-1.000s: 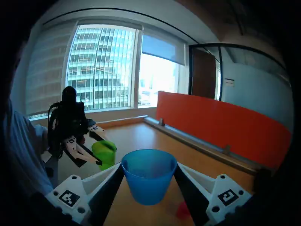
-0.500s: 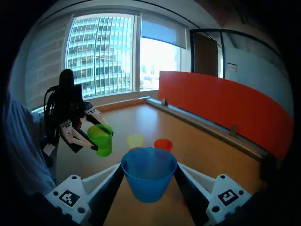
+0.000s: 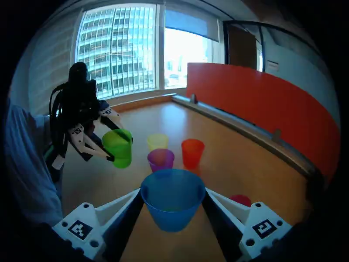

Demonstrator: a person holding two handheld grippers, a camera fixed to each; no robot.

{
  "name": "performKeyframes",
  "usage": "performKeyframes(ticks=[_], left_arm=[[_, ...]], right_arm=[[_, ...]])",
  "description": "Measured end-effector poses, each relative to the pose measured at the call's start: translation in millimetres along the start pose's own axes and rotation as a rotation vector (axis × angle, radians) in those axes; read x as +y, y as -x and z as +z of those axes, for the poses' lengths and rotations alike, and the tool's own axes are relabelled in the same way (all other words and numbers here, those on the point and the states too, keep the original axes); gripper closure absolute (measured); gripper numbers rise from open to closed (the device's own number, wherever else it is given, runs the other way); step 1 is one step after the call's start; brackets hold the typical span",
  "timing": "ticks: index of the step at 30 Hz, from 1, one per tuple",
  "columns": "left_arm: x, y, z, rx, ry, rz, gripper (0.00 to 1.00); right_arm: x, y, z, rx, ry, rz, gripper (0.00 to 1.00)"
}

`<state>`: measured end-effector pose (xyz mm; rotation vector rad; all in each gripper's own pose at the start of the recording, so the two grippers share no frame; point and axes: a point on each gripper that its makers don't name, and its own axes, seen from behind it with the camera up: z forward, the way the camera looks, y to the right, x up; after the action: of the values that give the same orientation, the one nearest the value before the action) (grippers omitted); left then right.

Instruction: Pour water

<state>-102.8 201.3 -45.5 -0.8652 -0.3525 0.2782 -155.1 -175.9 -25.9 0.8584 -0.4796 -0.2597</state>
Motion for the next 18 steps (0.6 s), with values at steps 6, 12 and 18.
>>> performKeyframes(ticks=[6,12,18], left_arm=[[-3.1,16,8.1,-0.056,0.003,0.005,0.15],[-1.9,30,15.1,-0.106,0.018,0.023,0.14],[-1.1,41,21.1,-0.150,0.037,0.034,0.14]], right_arm=[[2,19,8.6,-0.043,-0.005,-0.004,0.08],[4,34,16.5,-0.075,-0.007,-0.007,0.08],[7,46,21.3,-0.105,-0.004,-0.017,0.08]])
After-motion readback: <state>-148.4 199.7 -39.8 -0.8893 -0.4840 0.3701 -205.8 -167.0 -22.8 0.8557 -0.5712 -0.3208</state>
